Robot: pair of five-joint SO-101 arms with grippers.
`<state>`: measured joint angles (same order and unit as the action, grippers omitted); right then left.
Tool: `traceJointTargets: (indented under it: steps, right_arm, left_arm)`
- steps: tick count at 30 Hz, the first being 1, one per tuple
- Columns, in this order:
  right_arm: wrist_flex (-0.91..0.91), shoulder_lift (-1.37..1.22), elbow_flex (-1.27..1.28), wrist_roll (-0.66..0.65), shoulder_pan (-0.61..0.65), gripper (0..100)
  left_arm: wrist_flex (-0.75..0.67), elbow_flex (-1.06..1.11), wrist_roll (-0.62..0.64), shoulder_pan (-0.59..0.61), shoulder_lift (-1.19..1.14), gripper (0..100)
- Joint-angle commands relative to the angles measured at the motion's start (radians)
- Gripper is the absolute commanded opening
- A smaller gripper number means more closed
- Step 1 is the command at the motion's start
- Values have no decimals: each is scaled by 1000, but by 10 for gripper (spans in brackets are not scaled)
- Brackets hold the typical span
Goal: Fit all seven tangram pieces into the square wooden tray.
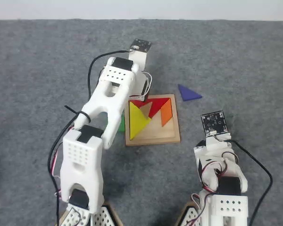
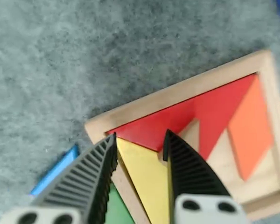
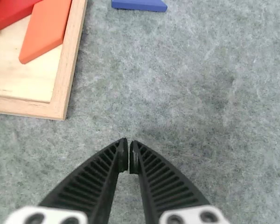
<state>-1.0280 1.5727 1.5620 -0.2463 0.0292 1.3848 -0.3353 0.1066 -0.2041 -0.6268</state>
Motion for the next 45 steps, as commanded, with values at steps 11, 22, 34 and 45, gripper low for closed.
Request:
traceJointTargets:
  steps: [11,22,34,45]
  right_arm:
    - [-4,18,-14,-9,12,16]
    - [-4,18,-15,-9,13,16]
    - [-5,18,-15,-9,13,16]
    - [-5,18,-17,-9,13,16]
  left_arm:
    - [17,-45,-17,-41,-14,162]
    - [153,-16,-57,84,252,117]
    - [-46,309,-81,-3,285,115]
    - [-89,275,-60,-32,133,115]
